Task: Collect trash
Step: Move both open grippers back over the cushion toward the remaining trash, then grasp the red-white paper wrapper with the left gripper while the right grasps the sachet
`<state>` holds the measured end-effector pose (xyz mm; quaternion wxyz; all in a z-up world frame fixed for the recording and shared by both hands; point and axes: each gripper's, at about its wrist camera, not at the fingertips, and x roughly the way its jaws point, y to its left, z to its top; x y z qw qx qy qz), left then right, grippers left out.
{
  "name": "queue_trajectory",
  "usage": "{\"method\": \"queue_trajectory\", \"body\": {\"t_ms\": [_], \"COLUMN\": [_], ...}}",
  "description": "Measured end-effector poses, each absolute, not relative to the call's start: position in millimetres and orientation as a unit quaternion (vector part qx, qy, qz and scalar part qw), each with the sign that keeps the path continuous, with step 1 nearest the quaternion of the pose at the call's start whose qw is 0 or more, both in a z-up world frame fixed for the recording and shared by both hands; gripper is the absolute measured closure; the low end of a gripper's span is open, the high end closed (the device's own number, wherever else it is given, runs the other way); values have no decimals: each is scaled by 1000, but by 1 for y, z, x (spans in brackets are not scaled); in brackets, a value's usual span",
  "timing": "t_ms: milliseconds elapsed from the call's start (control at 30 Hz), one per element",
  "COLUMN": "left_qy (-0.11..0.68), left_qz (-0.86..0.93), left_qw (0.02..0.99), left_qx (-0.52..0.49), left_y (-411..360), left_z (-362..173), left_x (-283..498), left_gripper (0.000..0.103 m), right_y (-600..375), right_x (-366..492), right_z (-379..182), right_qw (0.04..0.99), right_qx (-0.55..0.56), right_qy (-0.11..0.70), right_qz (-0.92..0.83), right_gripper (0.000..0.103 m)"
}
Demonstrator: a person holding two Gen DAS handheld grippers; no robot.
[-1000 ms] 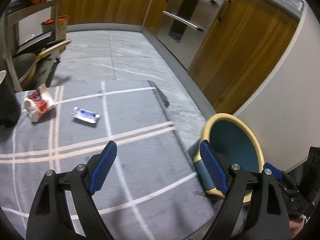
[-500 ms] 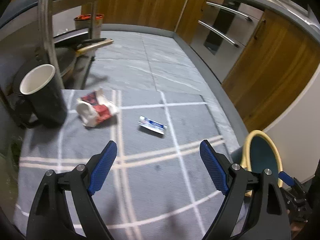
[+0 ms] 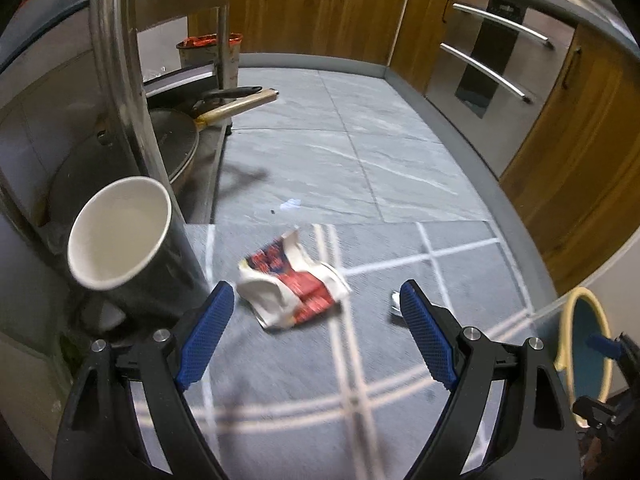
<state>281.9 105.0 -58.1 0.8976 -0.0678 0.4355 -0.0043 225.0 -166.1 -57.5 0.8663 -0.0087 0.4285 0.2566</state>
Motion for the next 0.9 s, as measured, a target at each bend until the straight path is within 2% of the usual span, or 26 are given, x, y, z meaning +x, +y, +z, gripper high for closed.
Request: {"method": "queue_trajectory", "body": {"t_ms": [233, 567, 767, 900], "left_qy": [456, 457, 471, 496], "left_qz": [-12, -31, -21, -21], "left_qw": [889, 889, 881, 866], "left_qx": [-29, 15, 35, 65], "left_y": [100, 85, 82, 75], "left_z": [-80, -83, -94, -108], "left_x": [318, 344, 355, 357], "left_gripper": [20, 20, 20, 20], "right_y": [-128, -87, -65, -57], "right_x": [267, 303, 317, 322], "right_z": [-81, -112, -128, -139], "right_qw": [848, 822, 817, 812], "right_qx": [-34, -75, -96, -111], "right_qy": [444, 459, 460, 467], "right_qz": [289, 329, 334, 333], "right_gripper": [10, 12, 18, 33]}}
